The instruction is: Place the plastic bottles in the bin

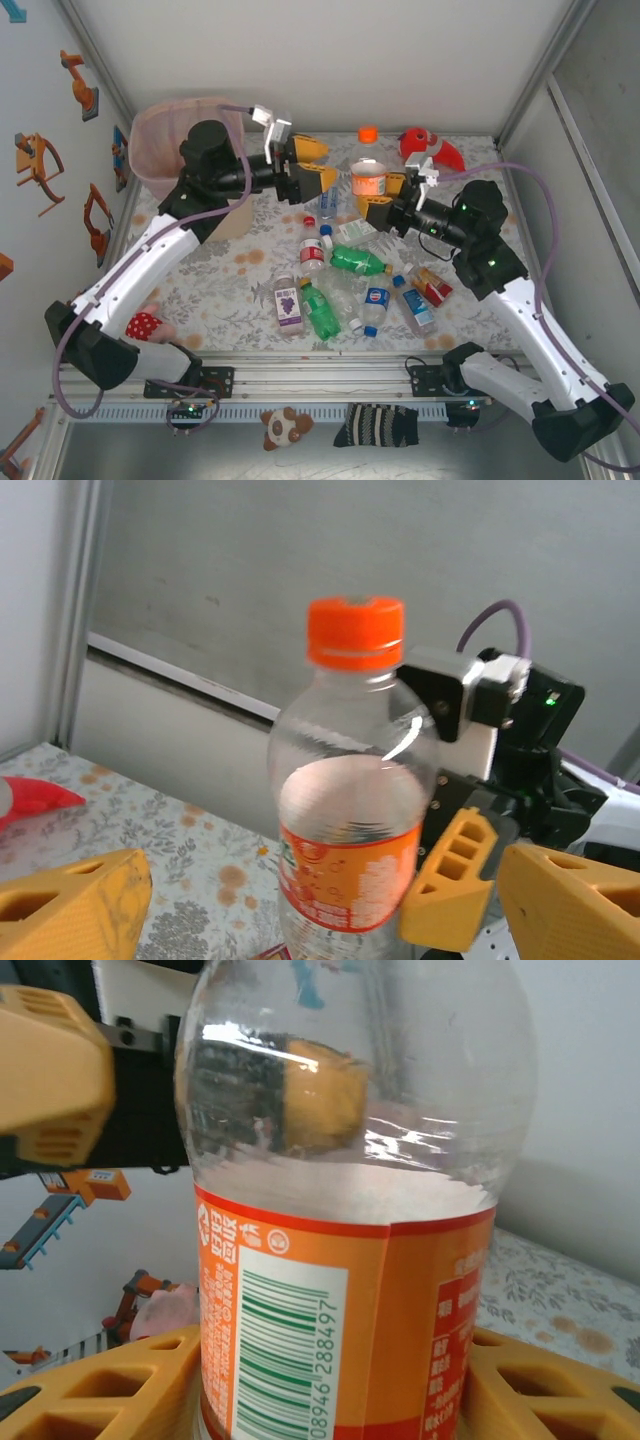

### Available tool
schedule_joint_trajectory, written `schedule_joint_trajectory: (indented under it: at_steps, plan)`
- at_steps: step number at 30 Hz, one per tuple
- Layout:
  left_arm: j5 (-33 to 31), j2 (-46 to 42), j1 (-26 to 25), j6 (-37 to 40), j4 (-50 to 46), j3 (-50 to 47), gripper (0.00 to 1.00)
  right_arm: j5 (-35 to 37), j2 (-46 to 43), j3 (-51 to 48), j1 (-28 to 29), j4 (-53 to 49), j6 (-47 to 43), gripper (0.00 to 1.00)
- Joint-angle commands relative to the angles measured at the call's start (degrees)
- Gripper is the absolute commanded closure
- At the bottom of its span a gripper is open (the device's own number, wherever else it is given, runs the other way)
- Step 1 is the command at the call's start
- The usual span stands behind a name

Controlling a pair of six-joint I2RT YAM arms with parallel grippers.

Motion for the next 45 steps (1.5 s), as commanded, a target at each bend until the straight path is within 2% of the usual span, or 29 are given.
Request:
schedule_joint_trajectory:
  at_steps: [1,9,13,16,24,31,39,41,43,45]
  plan:
    - [1.94,1.94,-1.63,1.10,2.36,2.53,0.09,-0.51,-0.22,2.18,0.98,2.58,-1.98,0.54]
    - [4.32,5.70,-5.33,-0.47,5.56,5.39,0.08,0.41,0.03,2.58,2.25,1.24,-3.26,0.54]
    - [3.65,6.27,-5.98,-2.09,8.84,5.62,0.11,0.33,0.13,2.60,2.82,0.91,-3.47,0.54]
    - [1.60,6.71,-6.05,-3.06,10.15,5.73,0.15,0.97,0.10,2.75,3.18,0.62,-3.89,0.54]
    - [2.20,7.55,-6.51,-4.54,12.20,5.90,0.27,1.79,-0.24,2.77,3.62,-0.09,-4.28,0.54]
    - [2.79,7.73,-6.58,-4.05,11.65,5.86,0.31,2.47,-0.19,2.85,3.86,-0.50,-4.18,0.54]
    - [1.98,7.07,-6.59,-1.97,10.19,5.63,0.48,3.38,-0.21,3.31,3.99,-0.98,-4.13,0.54]
    - [0.87,6.67,-6.62,-0.89,8.95,5.58,0.49,3.82,-0.35,3.37,4.00,-1.50,-4.13,0.50]
    - [-0.72,6.27,-6.51,0.34,7.70,5.41,0.51,4.47,-0.26,3.68,4.06,-2.28,-4.21,0.35]
    - [-2.27,5.75,-6.42,1.38,6.32,5.31,0.52,5.57,-0.29,3.95,4.19,-3.07,-4.16,0.26]
